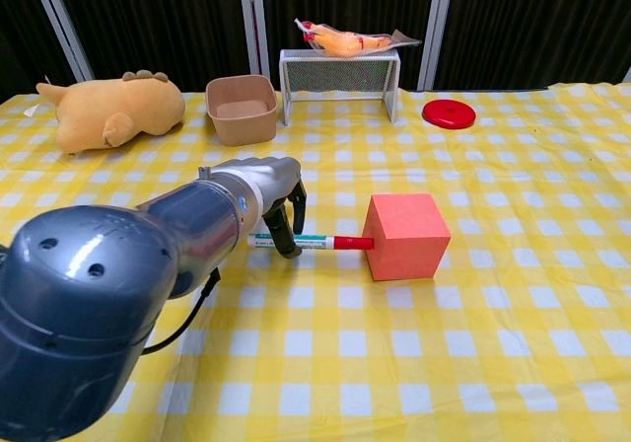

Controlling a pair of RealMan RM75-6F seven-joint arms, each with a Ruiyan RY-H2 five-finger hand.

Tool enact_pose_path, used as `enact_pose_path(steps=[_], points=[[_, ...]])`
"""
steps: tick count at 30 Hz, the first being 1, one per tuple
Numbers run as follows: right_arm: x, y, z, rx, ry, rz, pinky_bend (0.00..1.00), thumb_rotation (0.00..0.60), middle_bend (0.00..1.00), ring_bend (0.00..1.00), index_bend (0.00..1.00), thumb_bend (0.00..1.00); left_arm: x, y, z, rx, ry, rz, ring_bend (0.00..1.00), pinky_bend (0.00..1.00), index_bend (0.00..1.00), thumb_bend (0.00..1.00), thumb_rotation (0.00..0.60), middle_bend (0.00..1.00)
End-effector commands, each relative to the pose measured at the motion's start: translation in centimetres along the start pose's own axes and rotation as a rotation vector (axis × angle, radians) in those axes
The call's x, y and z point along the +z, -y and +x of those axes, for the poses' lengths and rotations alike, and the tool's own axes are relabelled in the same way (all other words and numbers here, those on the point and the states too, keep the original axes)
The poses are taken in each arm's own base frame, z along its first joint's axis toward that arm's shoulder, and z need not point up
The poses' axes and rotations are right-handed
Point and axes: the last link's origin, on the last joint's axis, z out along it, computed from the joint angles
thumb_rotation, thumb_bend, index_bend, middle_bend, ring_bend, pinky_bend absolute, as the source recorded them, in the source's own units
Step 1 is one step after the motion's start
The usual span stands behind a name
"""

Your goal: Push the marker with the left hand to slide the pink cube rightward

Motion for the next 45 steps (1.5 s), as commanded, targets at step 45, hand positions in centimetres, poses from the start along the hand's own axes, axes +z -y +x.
enact_pose_path(steps=[45], points=[[-0.1,-0.2,0.5,0.037,-0.005,-0.004,0.00,0.600,0.00,0.00,0.00,0.32,1.6,-8.3,-0.2,0.038,-0.027,-0.041,0.03,0.16,0.63,0.46,0.600,0.16]])
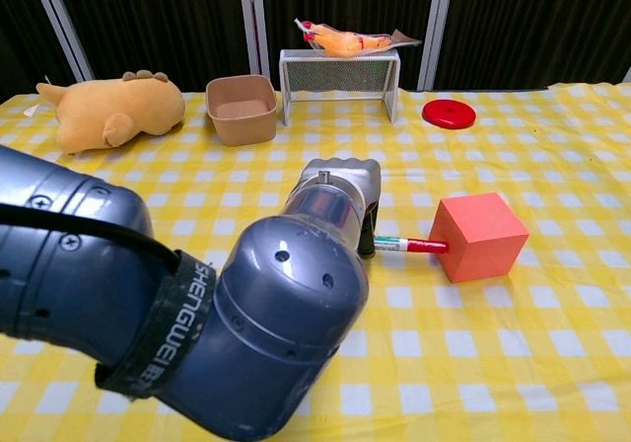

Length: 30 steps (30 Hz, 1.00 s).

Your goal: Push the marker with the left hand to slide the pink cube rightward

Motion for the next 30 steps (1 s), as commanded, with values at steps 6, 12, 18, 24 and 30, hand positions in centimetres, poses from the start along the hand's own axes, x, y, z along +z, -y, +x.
enact_pose_path(steps=[6,12,18,24,30], points=[[0.0,0.0,0.0,0.001,0.001,0.000,0.00,0.600,0.00,0.00,0.00,0.32,0.3,-0.6,0.2,-0.004,-0.010,0.002,0.03,0.16,0.63,0.46,0.600,0.16],[-0.1,0.0,0.0,0.001,0.002,0.002,0.00,0.600,0.00,0.00,0.00,0.32,0.5,-0.9,0.2,-0.010,-0.009,0.002,0.05,0.17,0.63,0.46,0.600,0.17],[-0.1,0.0,0.1,0.002,0.000,0.000,0.00,0.600,0.00,0.00,0.00,0.32,0.5,-1.1,0.0,-0.022,-0.001,0.003,0.05,0.17,0.63,0.46,0.600,0.17],[-0.1,-0.2,0.2,0.001,-0.002,-0.003,0.00,0.600,0.00,0.00,0.00,0.32,0.6,-0.6,-0.2,-0.021,-0.012,0.020,0.05,0.17,0.63,0.46,0.600,0.17],[-0.3,-0.2,0.1,-0.004,-0.001,-0.006,0.00,0.600,0.00,0.00,0.00,0.32,0.6,1.4,0.2,-0.002,-0.040,0.032,0.05,0.17,0.63,0.46,0.600,0.17]])
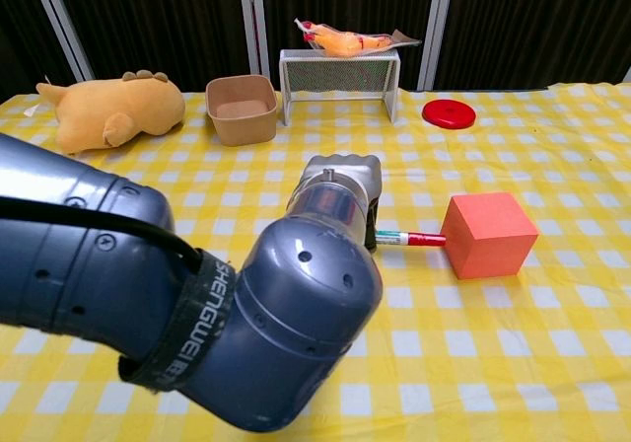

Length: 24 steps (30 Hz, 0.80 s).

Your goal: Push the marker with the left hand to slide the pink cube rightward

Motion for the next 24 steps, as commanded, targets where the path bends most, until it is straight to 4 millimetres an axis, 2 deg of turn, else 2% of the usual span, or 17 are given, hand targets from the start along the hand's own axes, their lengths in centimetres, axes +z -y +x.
enact_pose_path(steps=[1,5,12,24], points=[[0.0,0.0,0.0,-0.002,0.000,-0.001,0.00,0.600,0.00,0.00,0.00,0.32,0.0,1.6,0.4,0.012,-0.022,0.007,0.05,0.17,0.63,0.46,0.600,0.17],[0.0,-0.1,0.1,-0.003,-0.002,-0.005,0.00,0.600,0.00,0.00,0.00,0.32,0.0,3.6,1.0,0.024,-0.040,0.019,0.05,0.17,0.63,0.46,0.600,0.17],[0.0,0.0,-0.1,-0.009,0.002,-0.004,0.00,0.600,0.00,0.00,0.00,0.32,-0.7,9.1,2.2,0.027,-0.060,0.048,0.05,0.17,0.63,0.46,0.600,0.17],[0.1,-0.1,-0.1,-0.013,-0.001,-0.013,0.00,0.600,0.00,0.00,0.00,0.32,-4.3,20.8,2.2,0.069,-0.052,0.093,0.05,0.17,0.62,0.46,0.600,0.17]])
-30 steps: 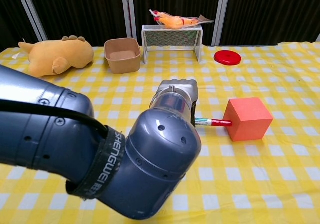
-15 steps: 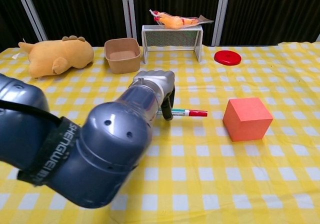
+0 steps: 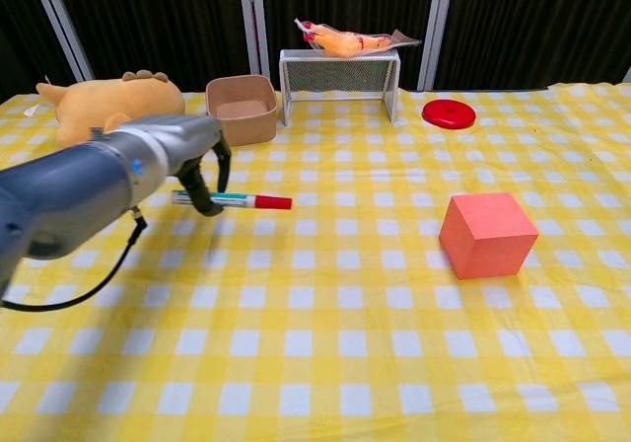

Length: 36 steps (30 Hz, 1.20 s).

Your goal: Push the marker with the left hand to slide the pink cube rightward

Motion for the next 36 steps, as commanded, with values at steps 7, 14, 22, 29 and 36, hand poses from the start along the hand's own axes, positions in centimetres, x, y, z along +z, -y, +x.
enact_pose_path(steps=[7,14,22,29,36], points=[[0.1,0.1,-0.3,-0.006,0.004,0.000,0.00,0.600,0.00,0.00,0.00,0.32,-2.8,8.7,-1.5,-0.024,0.039,0.068,0.05,0.17,0.61,0.46,0.600,0.16],[0.2,0.4,-0.6,-0.017,0.014,0.005,0.00,0.600,0.00,0.00,0.00,0.32,-3.8,12.0,-2.0,-0.037,0.052,0.098,0.05,0.16,0.58,0.44,0.600,0.16],[0.2,0.4,-0.7,-0.022,0.015,0.002,0.00,0.600,0.00,0.00,0.00,0.32,-4.0,13.3,-2.4,-0.032,0.054,0.097,0.04,0.14,0.37,0.29,0.600,0.10],[0.2,0.3,-0.6,-0.022,0.014,0.000,0.00,0.600,0.00,0.00,0.00,0.32,-4.8,14.2,-2.0,-0.046,0.029,0.096,0.01,0.11,0.18,0.26,0.600,0.07],[0.1,0.3,-0.8,-0.041,0.032,0.028,0.00,0.600,0.00,0.00,0.00,0.32,-8.3,16.7,-1.0,-0.118,-0.063,0.082,0.00,0.11,0.08,0.22,0.600,0.01]])
